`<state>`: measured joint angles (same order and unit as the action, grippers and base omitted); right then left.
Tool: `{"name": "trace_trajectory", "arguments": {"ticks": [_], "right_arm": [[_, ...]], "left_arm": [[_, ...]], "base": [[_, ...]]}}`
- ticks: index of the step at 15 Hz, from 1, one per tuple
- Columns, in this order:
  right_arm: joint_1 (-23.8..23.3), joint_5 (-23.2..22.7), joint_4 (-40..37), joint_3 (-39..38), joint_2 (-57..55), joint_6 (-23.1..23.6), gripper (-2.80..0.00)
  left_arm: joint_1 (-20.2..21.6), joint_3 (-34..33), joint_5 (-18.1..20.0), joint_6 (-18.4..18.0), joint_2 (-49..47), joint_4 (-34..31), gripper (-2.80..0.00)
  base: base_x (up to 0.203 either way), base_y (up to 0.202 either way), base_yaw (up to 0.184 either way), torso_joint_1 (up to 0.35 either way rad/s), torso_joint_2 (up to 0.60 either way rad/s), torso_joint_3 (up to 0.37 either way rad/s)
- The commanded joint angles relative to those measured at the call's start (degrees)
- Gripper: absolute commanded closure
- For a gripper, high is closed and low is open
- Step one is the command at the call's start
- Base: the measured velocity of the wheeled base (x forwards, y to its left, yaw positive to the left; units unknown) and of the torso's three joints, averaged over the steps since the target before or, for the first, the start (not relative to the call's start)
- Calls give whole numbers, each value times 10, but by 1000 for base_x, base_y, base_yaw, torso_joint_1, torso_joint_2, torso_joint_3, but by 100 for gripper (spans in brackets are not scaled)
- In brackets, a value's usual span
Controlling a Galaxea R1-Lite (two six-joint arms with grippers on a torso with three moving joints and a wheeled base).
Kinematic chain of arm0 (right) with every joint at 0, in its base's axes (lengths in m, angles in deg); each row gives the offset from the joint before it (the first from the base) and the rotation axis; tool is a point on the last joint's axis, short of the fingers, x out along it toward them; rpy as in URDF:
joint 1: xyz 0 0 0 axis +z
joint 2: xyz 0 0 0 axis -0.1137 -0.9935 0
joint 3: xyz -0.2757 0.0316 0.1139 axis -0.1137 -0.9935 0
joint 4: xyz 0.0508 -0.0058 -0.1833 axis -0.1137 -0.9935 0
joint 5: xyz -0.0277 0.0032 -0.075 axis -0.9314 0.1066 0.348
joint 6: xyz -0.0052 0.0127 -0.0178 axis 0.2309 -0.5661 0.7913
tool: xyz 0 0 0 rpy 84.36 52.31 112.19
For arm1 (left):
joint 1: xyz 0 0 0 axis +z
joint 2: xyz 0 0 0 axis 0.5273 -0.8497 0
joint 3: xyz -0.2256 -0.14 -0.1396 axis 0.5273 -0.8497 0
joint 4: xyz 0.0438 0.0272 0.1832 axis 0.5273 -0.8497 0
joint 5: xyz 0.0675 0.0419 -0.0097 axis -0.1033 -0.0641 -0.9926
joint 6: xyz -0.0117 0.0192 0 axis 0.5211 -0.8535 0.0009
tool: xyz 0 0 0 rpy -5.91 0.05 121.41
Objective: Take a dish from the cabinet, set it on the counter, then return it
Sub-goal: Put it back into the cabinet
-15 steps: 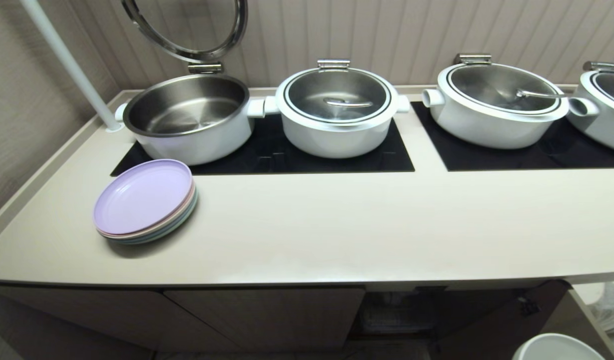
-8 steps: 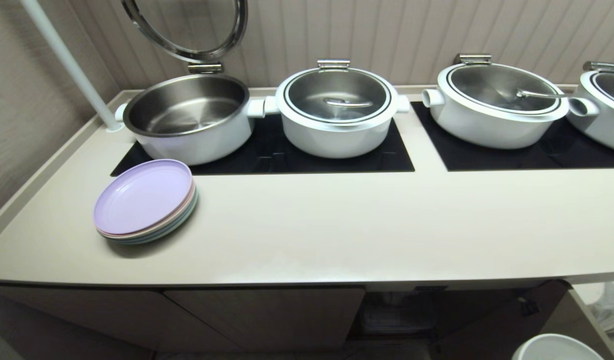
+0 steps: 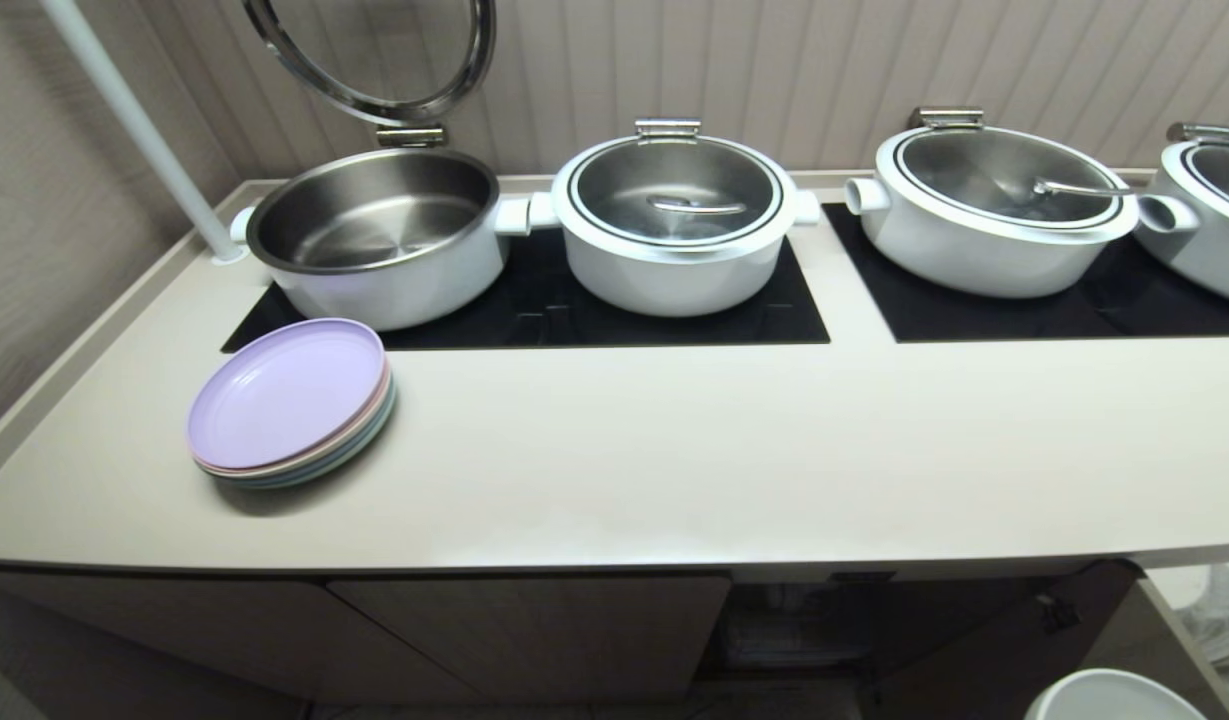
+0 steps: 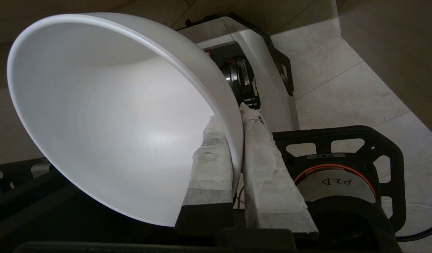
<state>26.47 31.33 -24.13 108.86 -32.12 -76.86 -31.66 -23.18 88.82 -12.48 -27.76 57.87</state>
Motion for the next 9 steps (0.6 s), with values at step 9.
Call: {"name": "trace_trajectory", "arguments": {"ticks": [9], "right_arm": [[0, 0, -2, 0, -2, -3, 0]], "left_arm": [[0, 0, 0, 0, 0, 0, 0]], "base": [[0, 0, 0, -23, 37, 23]]}}
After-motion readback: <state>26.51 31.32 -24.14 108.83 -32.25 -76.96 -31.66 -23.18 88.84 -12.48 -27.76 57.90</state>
